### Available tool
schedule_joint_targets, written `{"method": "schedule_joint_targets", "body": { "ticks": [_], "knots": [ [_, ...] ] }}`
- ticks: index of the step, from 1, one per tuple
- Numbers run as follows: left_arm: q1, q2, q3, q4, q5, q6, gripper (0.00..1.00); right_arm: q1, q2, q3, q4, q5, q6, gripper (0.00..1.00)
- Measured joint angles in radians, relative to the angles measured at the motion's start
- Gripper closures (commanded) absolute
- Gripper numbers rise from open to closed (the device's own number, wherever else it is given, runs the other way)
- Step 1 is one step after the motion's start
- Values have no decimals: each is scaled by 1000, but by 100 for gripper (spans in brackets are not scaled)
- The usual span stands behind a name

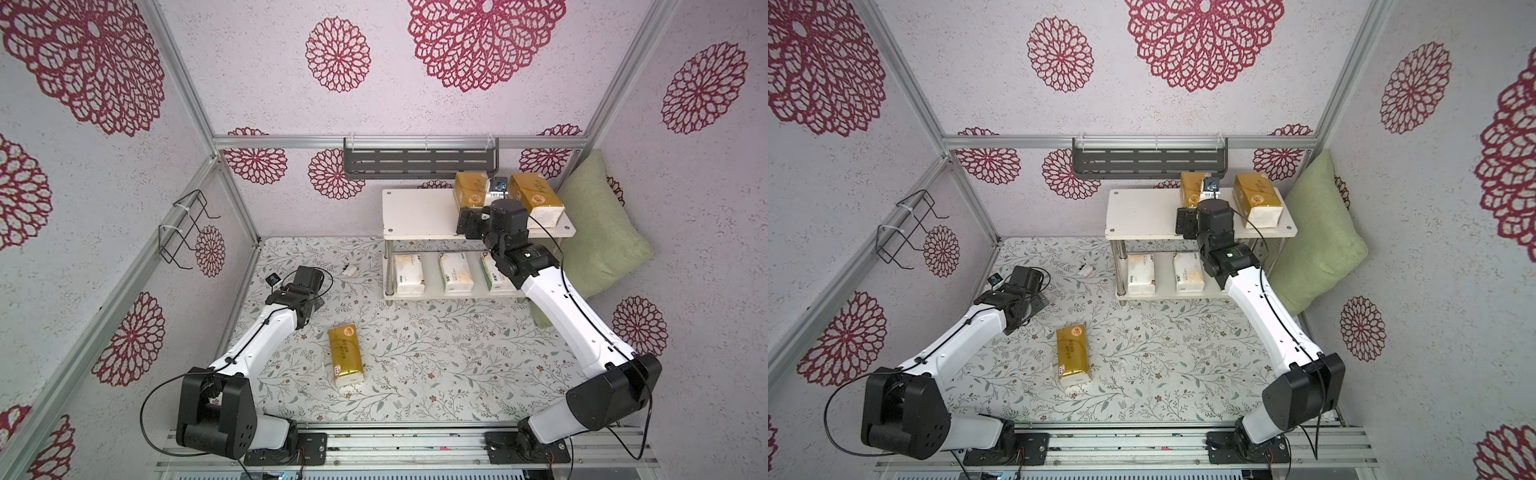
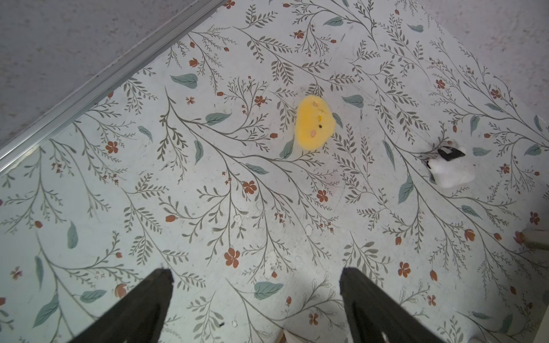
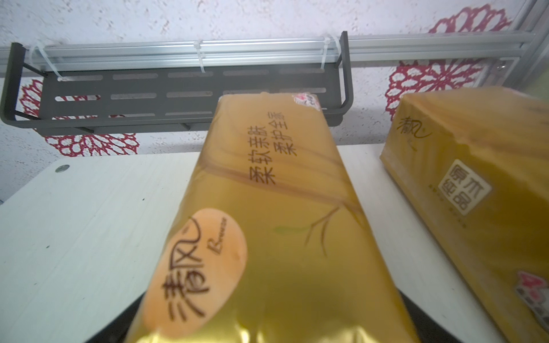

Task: Place the tissue boxes on the shelf by color
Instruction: Place a box of tissues on the shelf.

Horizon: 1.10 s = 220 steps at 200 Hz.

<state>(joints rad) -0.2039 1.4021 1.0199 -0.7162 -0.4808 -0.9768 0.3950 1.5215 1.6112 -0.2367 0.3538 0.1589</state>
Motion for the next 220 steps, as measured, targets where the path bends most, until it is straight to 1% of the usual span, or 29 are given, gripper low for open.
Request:
{"method": "schedule_joint_targets", "body": {
  "ticks": [101, 220],
  "knots": [
    [0, 0, -6, 0, 0, 0, 4, 0, -7, -2, 0, -14, 18, 7],
    [0, -1, -6, 0, 0, 0, 4, 0, -26, -1, 9, 5, -13, 2]
  ]
}}
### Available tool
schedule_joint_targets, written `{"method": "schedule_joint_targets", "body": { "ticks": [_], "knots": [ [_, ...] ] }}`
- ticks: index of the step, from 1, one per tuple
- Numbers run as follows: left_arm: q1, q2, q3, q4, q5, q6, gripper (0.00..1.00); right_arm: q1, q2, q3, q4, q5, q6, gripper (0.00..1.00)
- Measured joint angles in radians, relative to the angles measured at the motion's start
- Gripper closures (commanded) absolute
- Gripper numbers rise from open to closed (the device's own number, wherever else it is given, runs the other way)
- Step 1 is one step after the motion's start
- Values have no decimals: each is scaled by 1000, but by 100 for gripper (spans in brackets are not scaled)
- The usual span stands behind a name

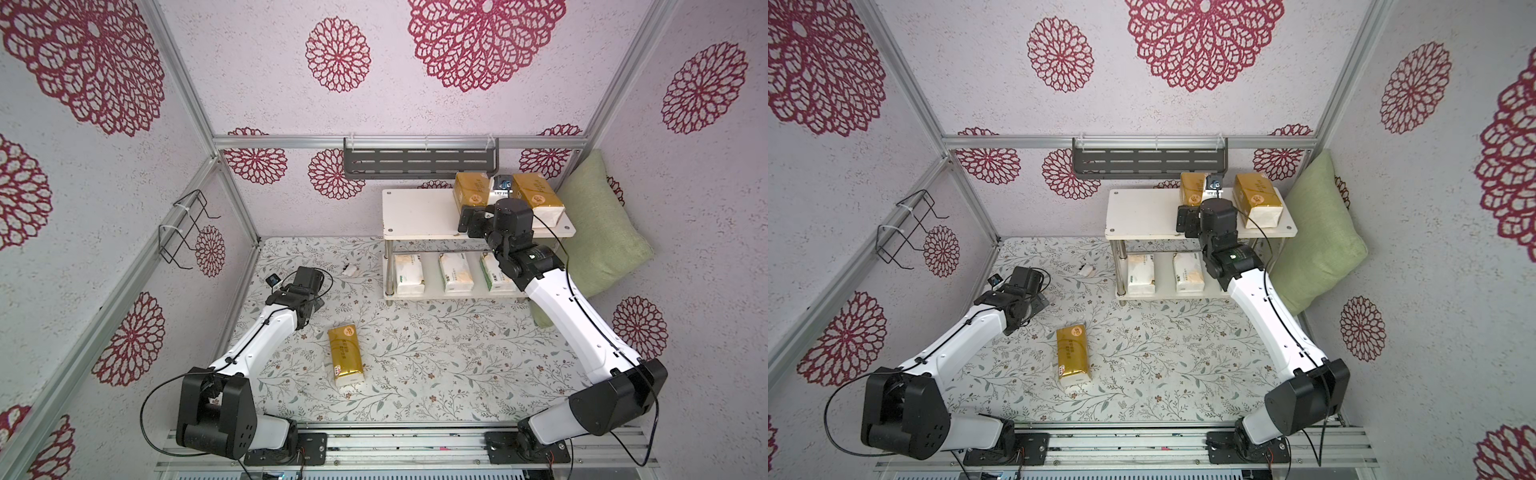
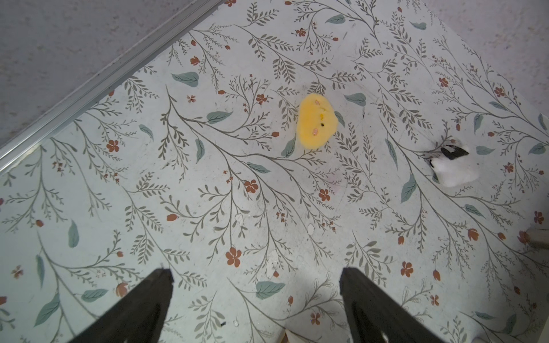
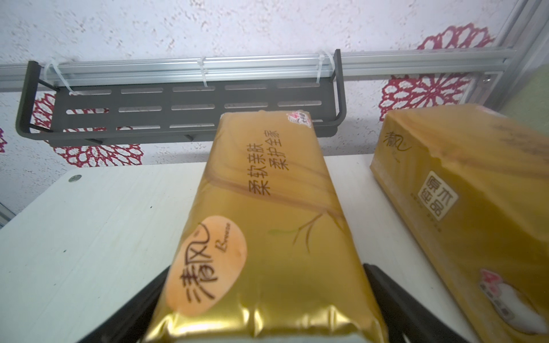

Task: Place the tissue boxes on the shelf by color
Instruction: Place a box of tissues on the shelf.

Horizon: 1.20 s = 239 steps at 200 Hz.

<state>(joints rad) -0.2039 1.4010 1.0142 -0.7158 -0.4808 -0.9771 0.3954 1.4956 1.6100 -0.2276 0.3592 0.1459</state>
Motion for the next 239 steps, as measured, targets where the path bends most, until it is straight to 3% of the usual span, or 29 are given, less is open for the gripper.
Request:
{"method": "schedule_joint_targets", "body": {
  "ticks": [152, 239],
  "knots": [
    [0, 0, 0, 0, 0, -4, 4, 2, -19, 81, -1, -75, -15, 1],
    [0, 0, -5, 1, -2, -3, 4, 2, -19, 158, -26, -48, -51, 1]
  ]
}}
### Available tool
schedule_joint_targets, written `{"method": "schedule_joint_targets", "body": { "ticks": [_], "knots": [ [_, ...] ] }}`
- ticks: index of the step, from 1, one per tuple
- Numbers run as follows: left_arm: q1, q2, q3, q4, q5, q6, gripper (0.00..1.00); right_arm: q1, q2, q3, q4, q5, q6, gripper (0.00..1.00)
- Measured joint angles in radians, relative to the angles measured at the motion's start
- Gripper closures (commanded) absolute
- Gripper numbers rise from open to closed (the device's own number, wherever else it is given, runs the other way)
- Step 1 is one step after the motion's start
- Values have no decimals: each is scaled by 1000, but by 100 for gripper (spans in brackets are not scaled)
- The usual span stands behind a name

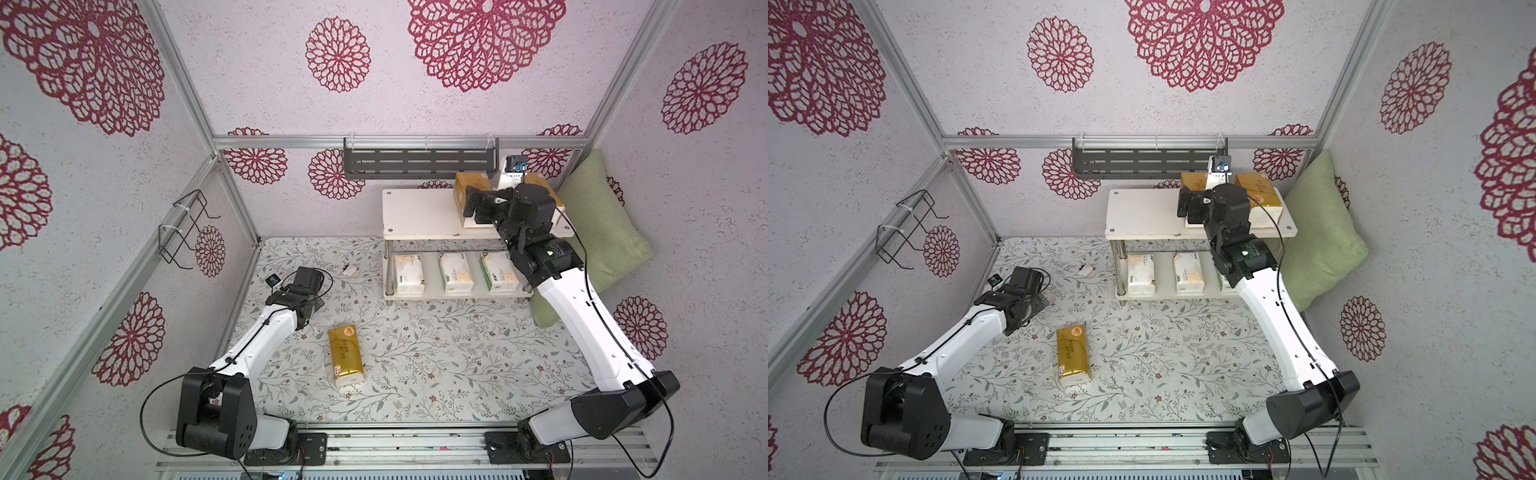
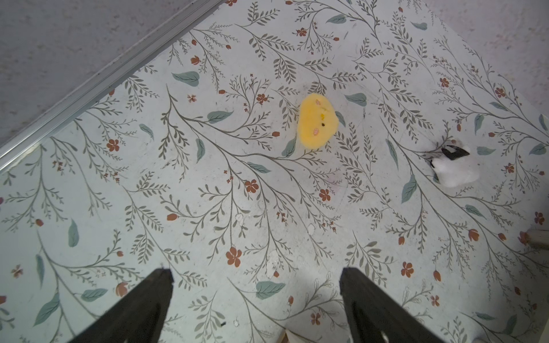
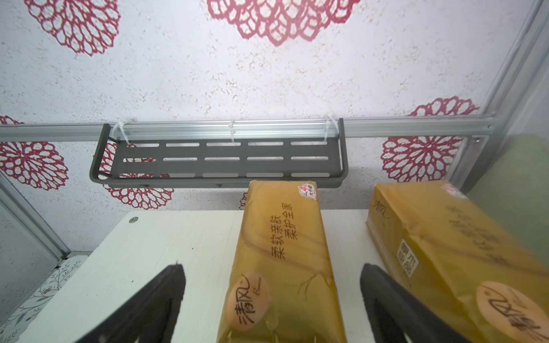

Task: Place the tissue boxes on the shelf by color
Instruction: Place a box of tissues on the shelf.

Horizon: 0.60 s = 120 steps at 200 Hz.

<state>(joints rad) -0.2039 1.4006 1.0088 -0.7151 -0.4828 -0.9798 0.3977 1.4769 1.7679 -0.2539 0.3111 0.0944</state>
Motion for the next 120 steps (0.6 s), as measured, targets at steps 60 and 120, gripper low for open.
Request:
{"method": "schedule_joint_targets", "body": {
  "ticks": [60, 120],
  "knots": [
    [-2, -26, -8, -2, -6, 12, 5, 1, 2, 149, -166, -64, -25, 1],
    [-125, -32, 2, -24, -29, 6, 4, 65, -105, 16, -282, -158, -24, 1]
  ]
}}
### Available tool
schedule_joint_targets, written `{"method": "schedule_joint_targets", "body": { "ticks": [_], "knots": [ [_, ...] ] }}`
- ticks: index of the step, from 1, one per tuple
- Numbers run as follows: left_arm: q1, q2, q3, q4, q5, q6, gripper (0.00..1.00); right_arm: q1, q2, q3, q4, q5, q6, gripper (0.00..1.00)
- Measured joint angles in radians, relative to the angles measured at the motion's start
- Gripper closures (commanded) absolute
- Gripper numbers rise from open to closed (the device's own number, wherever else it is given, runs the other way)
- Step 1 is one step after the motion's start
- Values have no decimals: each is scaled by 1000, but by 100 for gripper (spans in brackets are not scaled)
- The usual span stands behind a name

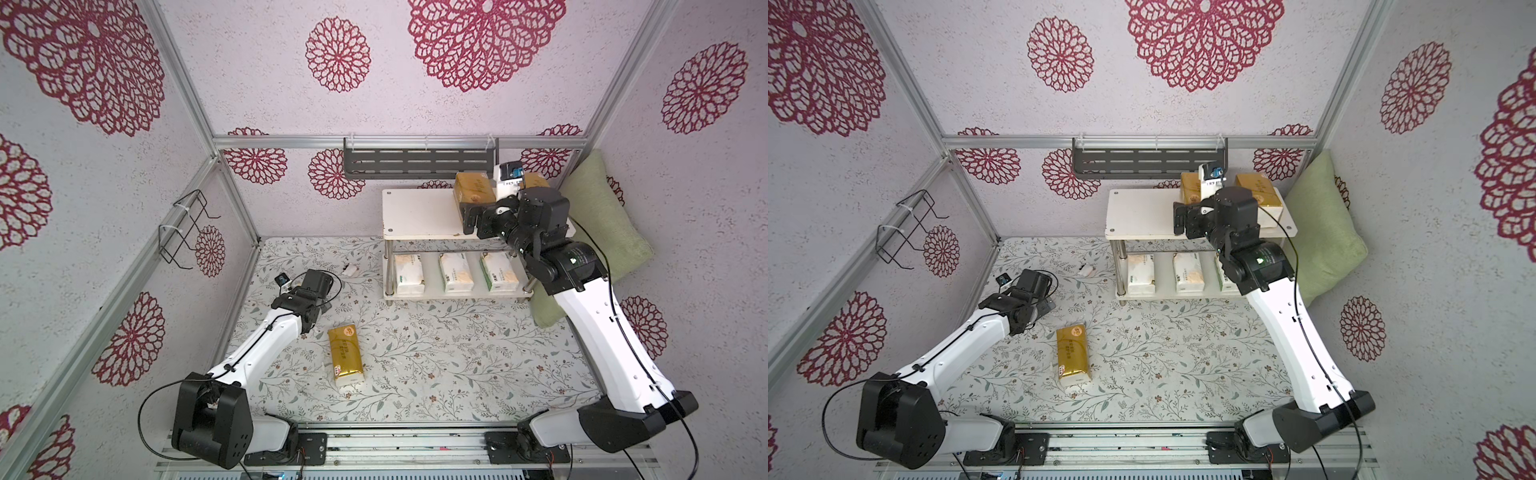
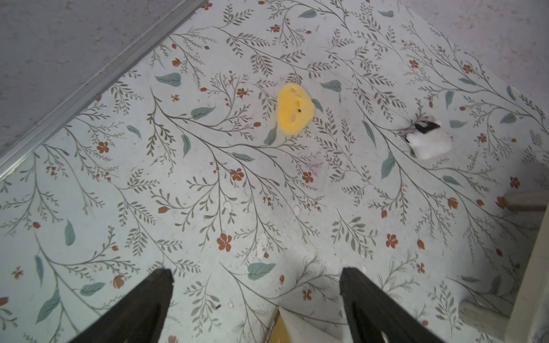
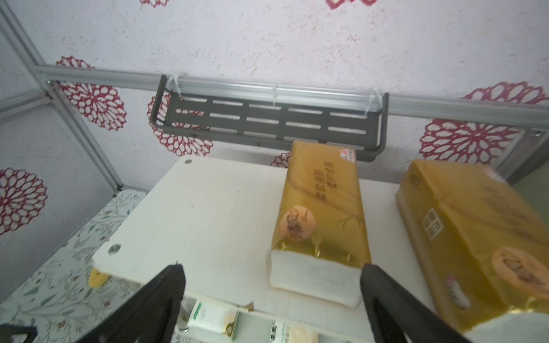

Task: Place the tissue boxes on the shelf by color
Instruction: Place a box of tissues on the shelf, then adjust the box of tissues at the center of the board.

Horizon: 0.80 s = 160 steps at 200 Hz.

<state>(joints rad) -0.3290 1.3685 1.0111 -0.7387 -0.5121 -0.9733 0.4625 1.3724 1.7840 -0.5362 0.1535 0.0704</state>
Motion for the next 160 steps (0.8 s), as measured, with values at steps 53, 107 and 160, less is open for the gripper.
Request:
{"method": "schedule_joint_targets", "body": {
  "ticks": [53, 107, 160],
  "knots": [
    [-85, 8, 6, -52, 17, -28, 4, 39, -208, -270, -34, -104, 2, 2],
    [-143, 19, -3, -98, 86, -56, 3, 84, -237, -608, -13, -183, 31, 2],
    [-173, 47, -59, -60, 180, -40, 2, 130, -176, -805, 70, -211, 74, 2]
  ]
}}
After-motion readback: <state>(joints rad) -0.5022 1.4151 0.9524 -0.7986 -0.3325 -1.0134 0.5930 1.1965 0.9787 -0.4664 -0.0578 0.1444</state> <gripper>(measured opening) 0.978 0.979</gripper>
